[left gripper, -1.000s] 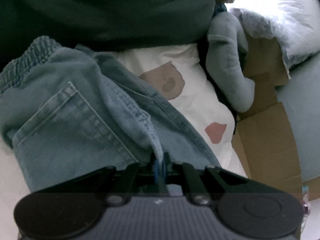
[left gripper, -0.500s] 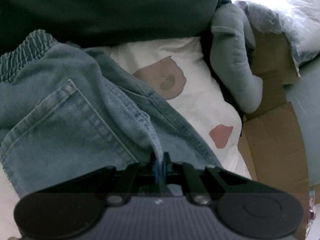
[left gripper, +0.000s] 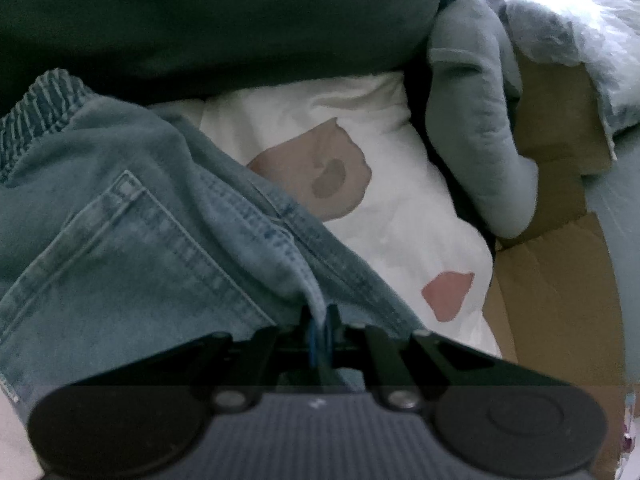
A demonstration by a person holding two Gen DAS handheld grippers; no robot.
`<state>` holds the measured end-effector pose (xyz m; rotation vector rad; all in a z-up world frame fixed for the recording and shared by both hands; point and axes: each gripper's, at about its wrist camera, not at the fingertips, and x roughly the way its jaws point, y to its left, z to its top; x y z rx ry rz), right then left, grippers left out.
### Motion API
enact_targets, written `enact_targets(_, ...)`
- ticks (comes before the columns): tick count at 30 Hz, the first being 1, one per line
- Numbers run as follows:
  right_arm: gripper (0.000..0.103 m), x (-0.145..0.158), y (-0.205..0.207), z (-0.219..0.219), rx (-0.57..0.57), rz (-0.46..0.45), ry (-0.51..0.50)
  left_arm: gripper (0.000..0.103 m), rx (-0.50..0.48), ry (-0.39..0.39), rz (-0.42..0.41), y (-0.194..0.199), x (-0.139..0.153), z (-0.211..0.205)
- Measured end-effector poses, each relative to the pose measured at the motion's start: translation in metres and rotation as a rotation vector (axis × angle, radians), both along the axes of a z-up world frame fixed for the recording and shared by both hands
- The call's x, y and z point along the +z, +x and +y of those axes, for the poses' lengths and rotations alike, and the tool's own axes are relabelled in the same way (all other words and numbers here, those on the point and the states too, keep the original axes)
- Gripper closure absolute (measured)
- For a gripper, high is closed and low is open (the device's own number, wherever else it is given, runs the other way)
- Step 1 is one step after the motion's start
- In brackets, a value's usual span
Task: Fold clothes
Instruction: 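Lift the held denim pants with both grippers and carry them into the cardboard box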
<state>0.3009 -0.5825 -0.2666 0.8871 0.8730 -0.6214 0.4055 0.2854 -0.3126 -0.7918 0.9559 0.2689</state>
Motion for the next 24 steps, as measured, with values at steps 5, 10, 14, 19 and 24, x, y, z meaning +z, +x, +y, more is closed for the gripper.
enact_targets(5,0.094,-0.010,0.016,-0.002,-0.006,-0.001,-0.009,0.098,-0.012,-0.007,0.008,0.017,-0.005,0.001)
enact_targets(10,0.094,-0.020,0.030,-0.002,0.001,-0.008,-0.026,0.098,-0.011,-0.011,0.016,0.029,-0.010,0.001)
enact_targets(14,0.094,-0.026,0.037,-0.001,0.015,-0.039,-0.036,0.098,-0.013,0.001,0.014,0.031,-0.018,-0.002)
enact_targets(19,0.093,-0.039,0.039,-0.002,0.036,-0.039,-0.028,0.094,-0.001,-0.062,-0.002,0.027,-0.031,0.002)
enact_targets(24,0.087,-0.036,0.031,-0.007,0.028,-0.079,0.020,0.094,-0.032,-0.082,0.001,0.028,-0.029,0.002)
